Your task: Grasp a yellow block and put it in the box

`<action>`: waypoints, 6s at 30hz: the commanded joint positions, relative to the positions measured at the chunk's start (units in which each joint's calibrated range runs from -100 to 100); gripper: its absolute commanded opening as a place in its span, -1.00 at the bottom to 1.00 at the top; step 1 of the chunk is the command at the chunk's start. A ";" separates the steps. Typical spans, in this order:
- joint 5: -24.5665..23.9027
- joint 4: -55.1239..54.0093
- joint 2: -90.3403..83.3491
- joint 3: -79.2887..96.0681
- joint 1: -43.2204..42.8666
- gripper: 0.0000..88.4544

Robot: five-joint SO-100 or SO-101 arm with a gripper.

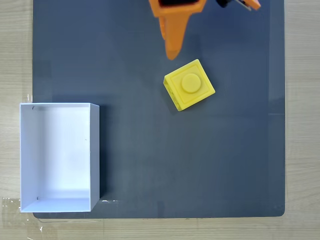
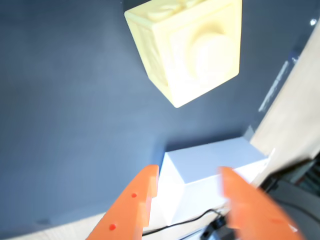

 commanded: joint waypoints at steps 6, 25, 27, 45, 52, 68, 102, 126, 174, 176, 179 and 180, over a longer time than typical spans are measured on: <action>9.14 8.67 19.83 -19.44 -0.28 0.07; 12.65 5.35 48.14 -30.12 -6.93 0.08; 12.65 2.30 50.17 -29.94 -6.93 0.08; 12.60 -3.11 52.37 -30.75 -6.93 -0.49; 5.94 -8.08 48.05 -41.15 -5.16 -0.51; -4.13 -21.35 49.07 -63.22 15.89 -0.50; 2.06 -27.98 68.82 -62.95 28.34 -0.22; 0.38 -27.89 46.61 -48.84 19.42 0.09; -5.50 0.73 -60.76 55.45 -3.48 -0.96; -5.50 0.73 -60.76 55.45 -3.48 -0.96; -5.50 0.73 -60.76 55.54 -3.48 -0.96; -5.50 0.73 -60.85 55.54 -3.48 -0.96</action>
